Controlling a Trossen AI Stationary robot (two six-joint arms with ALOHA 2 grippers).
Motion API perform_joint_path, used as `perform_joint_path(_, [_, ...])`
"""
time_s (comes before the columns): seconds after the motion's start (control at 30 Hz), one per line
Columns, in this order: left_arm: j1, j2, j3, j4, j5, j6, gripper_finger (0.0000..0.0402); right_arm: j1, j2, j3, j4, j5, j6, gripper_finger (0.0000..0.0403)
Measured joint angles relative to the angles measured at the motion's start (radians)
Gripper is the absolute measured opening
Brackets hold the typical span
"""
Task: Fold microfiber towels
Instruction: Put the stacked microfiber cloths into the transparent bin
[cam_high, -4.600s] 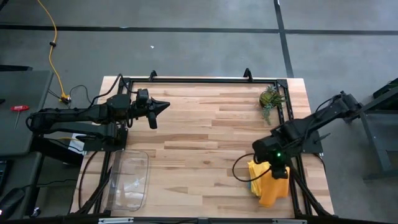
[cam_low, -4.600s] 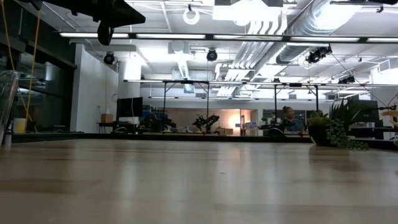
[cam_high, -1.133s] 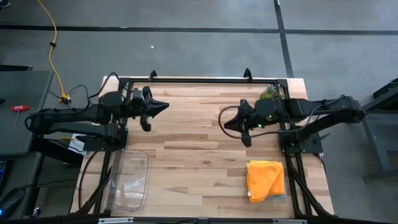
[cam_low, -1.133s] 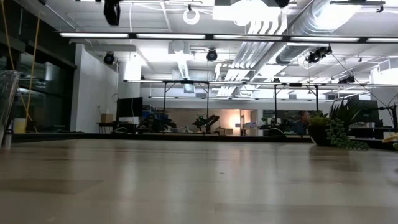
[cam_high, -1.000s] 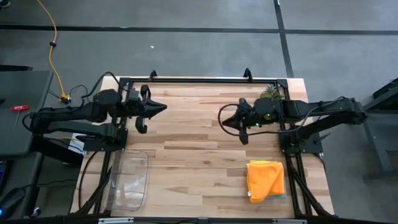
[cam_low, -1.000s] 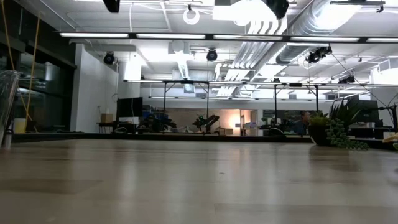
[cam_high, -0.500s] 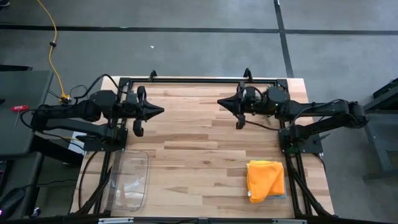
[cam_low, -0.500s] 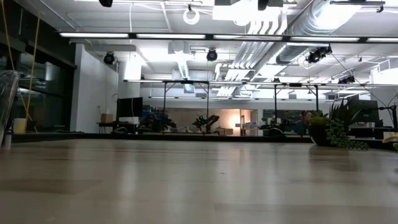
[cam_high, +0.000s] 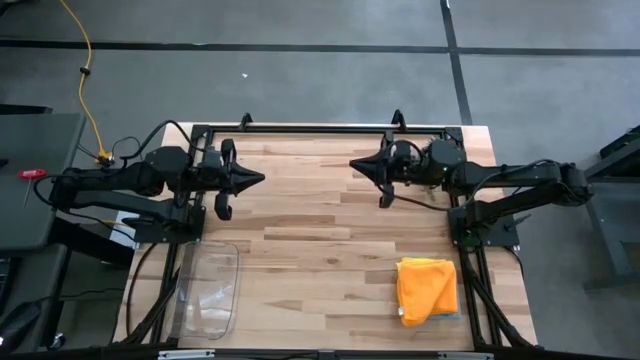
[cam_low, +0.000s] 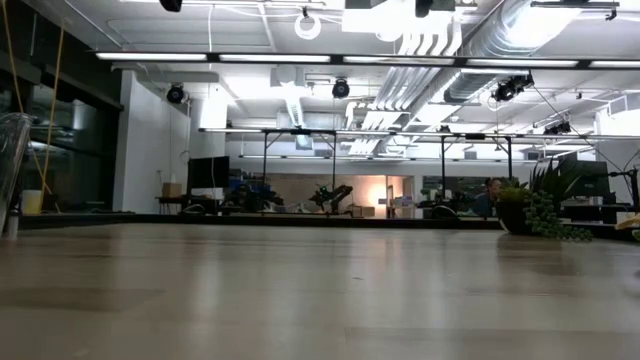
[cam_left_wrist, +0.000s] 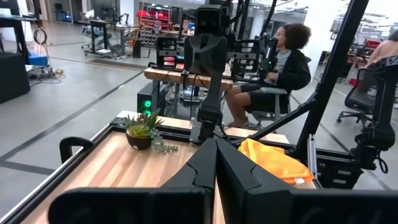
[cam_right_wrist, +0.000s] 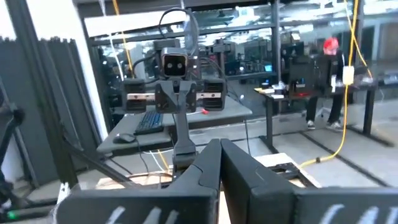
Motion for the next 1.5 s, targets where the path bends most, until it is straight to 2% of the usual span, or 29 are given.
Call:
perform_joint_path(0.1, [0.000,0.000,0.000,-0.003,0.000,-0.009,0.0000,0.000,0.001,0.028,-0.036,0.007,0.120,0.0000])
perform_joint_path(0.17, [0.000,0.000,0.000,-0.003,0.000,-0.008,0.0000,0.003,0.000,0.072,-0.131,-0.009,0.185,0.0000])
perform_joint_path(0.27, [0.000,0.000,0.000,-0.003,0.000,-0.008,0.0000,0.035,0.002,0.161,-0.404,-0.080,0.221,0.0000])
perform_joint_path(0.4, [0.001,0.001,0.000,-0.003,-0.011,-0.007,0.0000,0.134,0.007,0.251,-0.807,-0.093,0.272,0.0000])
perform_joint_path(0.6, [0.001,0.004,0.000,-0.003,-0.053,0.006,0.0000,0.335,0.007,0.257,-1.180,-0.123,0.642,0.0000])
perform_joint_path(0.8, [0.002,0.005,0.000,-0.003,-0.054,0.045,0.0000,0.573,0.046,0.257,-1.438,-0.126,1.049,0.0000])
perform_joint_path(0.97, [0.002,0.005,0.000,-0.003,-0.053,0.045,0.0000,0.722,0.117,0.257,-1.500,-0.165,1.257,0.0000])
perform_joint_path(1.13, [0.002,0.005,0.000,-0.003,-0.053,0.046,0.0000,0.807,0.211,0.250,-1.510,-0.208,1.372,0.0000])
perform_joint_path(1.2, [0.002,0.005,0.000,-0.003,-0.053,0.045,0.0000,0.825,0.237,0.209,-1.494,-0.238,1.433,0.0000])
perform_joint_path(1.3, [0.002,0.005,0.000,-0.003,-0.053,0.046,0.0000,0.858,0.238,0.125,-1.390,-0.275,1.534,0.0000])
perform_joint_path(1.4, [0.002,0.005,0.000,-0.003,-0.053,0.046,0.0000,0.900,0.211,0.074,-1.293,-0.247,1.608,0.0000])
perform_joint_path(1.5, [0.002,0.005,0.000,-0.003,-0.052,0.045,0.0000,0.934,0.188,0.057,-1.284,-0.215,1.636,0.0000])
